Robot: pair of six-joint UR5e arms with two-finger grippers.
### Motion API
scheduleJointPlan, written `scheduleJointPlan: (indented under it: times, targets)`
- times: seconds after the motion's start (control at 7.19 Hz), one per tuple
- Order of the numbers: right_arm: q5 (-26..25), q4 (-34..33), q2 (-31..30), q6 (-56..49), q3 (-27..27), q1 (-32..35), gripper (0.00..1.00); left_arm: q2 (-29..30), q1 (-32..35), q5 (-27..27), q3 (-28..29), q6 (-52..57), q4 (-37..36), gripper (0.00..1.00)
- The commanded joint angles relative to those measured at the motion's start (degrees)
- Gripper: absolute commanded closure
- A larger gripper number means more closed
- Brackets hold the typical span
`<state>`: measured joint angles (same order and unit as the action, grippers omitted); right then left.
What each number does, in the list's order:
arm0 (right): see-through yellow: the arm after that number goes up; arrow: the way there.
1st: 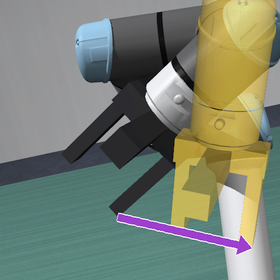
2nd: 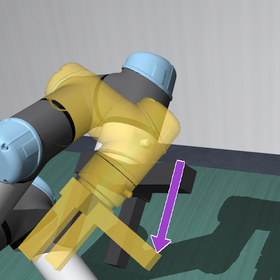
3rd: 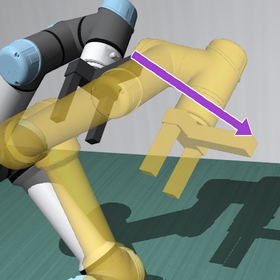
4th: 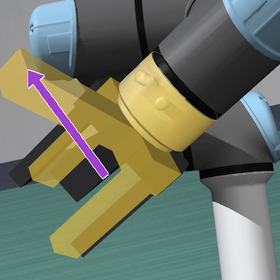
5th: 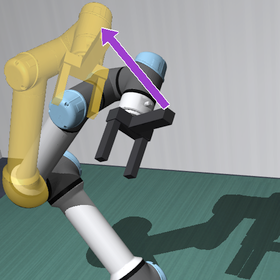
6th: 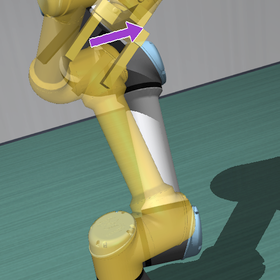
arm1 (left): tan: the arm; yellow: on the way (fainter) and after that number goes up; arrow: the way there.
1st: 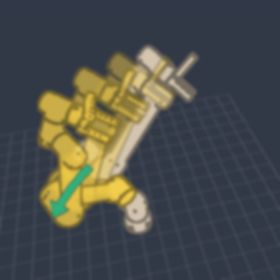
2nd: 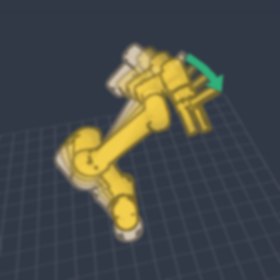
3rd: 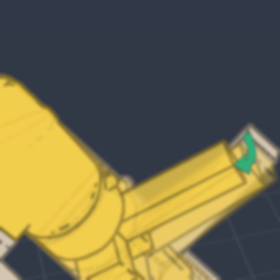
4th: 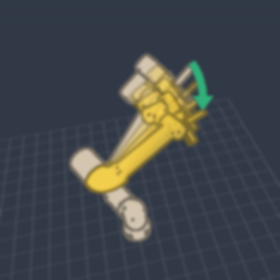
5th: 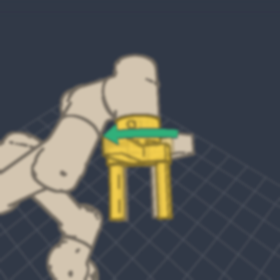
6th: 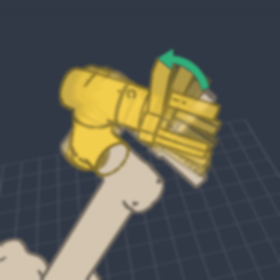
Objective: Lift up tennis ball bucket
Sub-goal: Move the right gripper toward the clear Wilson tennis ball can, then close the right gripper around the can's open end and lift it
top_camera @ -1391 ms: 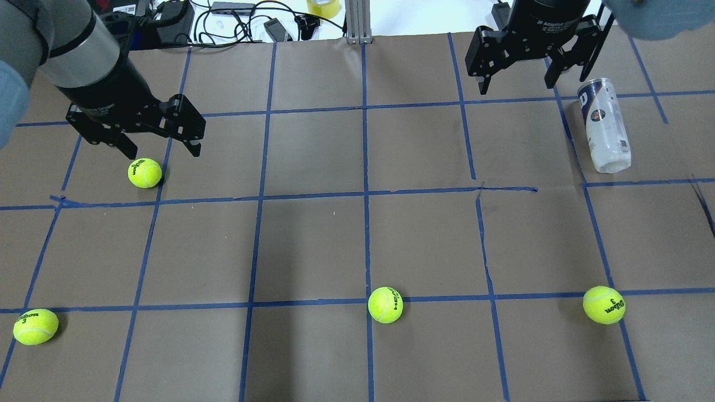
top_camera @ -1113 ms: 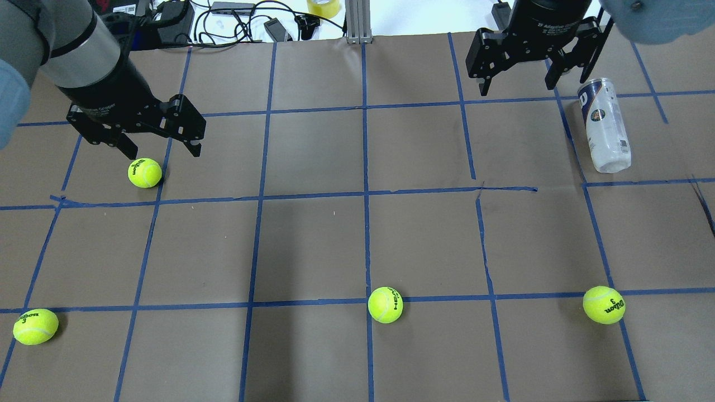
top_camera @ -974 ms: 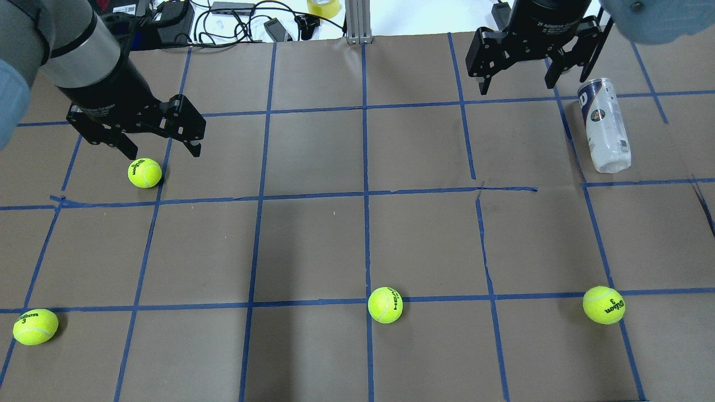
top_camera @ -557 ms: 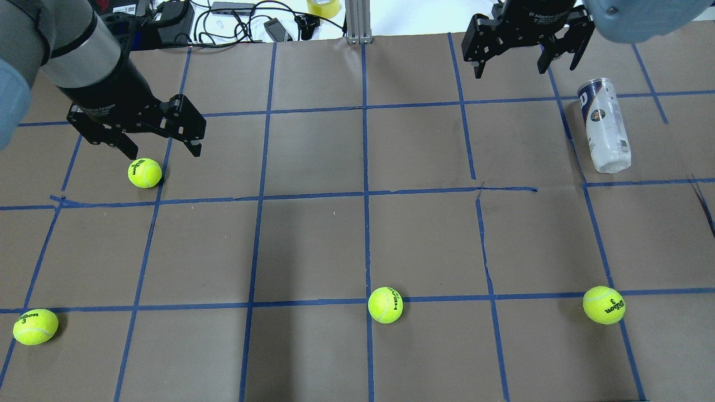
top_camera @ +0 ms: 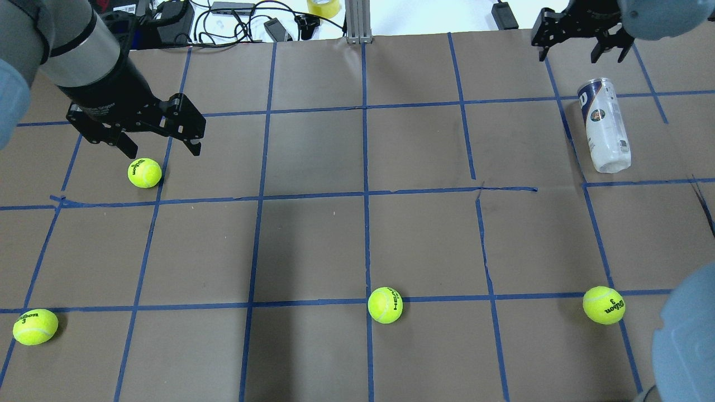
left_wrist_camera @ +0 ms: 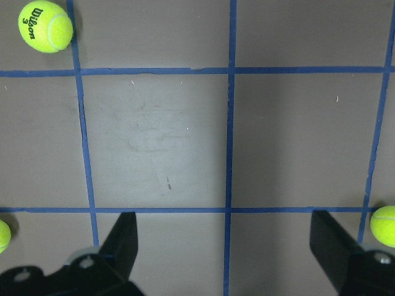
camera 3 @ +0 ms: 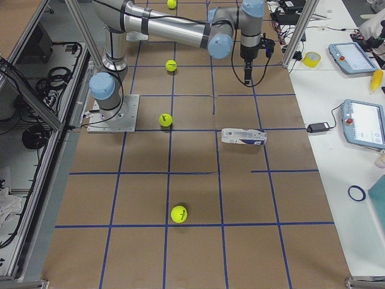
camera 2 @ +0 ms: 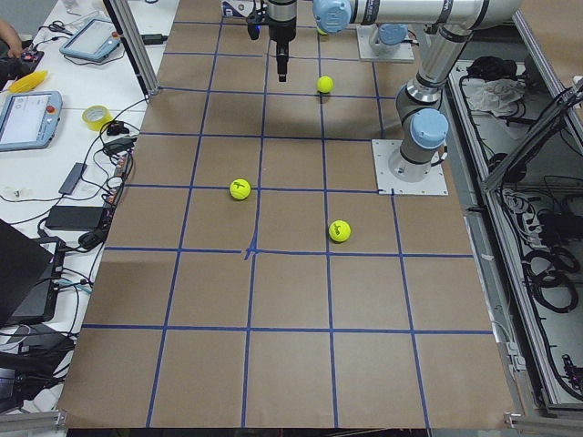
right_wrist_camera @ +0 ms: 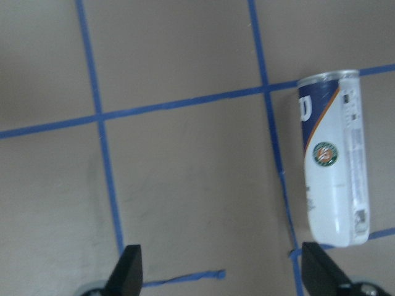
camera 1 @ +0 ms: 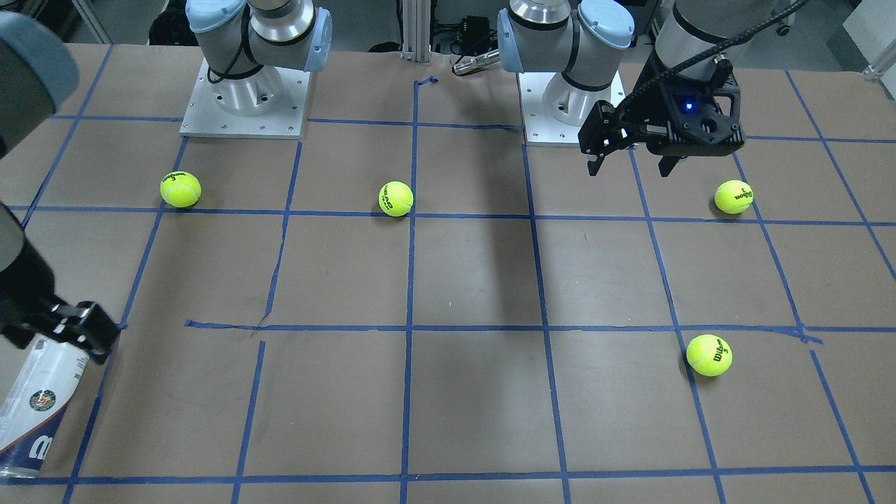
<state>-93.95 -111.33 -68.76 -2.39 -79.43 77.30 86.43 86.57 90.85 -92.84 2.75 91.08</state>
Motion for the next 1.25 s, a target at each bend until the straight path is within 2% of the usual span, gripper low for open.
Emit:
scheduleJointPlan:
  times: [0.0, 0.14, 0.42, 0.56, 0.7, 1.11]
  targets:
    - [0.4, -9.8, 8.2, -6.8, 0.3, -8.9, 0.00, 0.1, 0.0, -0.1, 0.0, 0.1, -0.2, 0.00]
    - [0.3, -14.6, 11.2, -7.6, 0.5, -8.9, 0.00, 0.1, 0.0, -0.1, 0.0, 0.1, -0.2, 0.00]
    - [1.2, -15.0, 15.6, -7.7, 3.8, -9.2, 0.00, 0.1, 0.0, -0.1, -0.1, 0.1, -0.3, 0.00]
    - [3.5, -15.0, 17.7, -10.0, 4.7, -9.3, 0.00, 0.1, 0.0, -0.1, -0.1, 0.0, -0.3, 0.00]
    - [3.4, -15.1, 19.0, -13.5, 4.9, -9.3, 0.00, 0.1, 0.0, -0.1, -0.1, 0.1, -0.2, 0.00]
    - [2.4, -15.1, 21.4, -14.4, 4.1, -9.5, 0.00, 0.1, 0.0, 0.0, -0.1, 0.1, -0.3, 0.00]
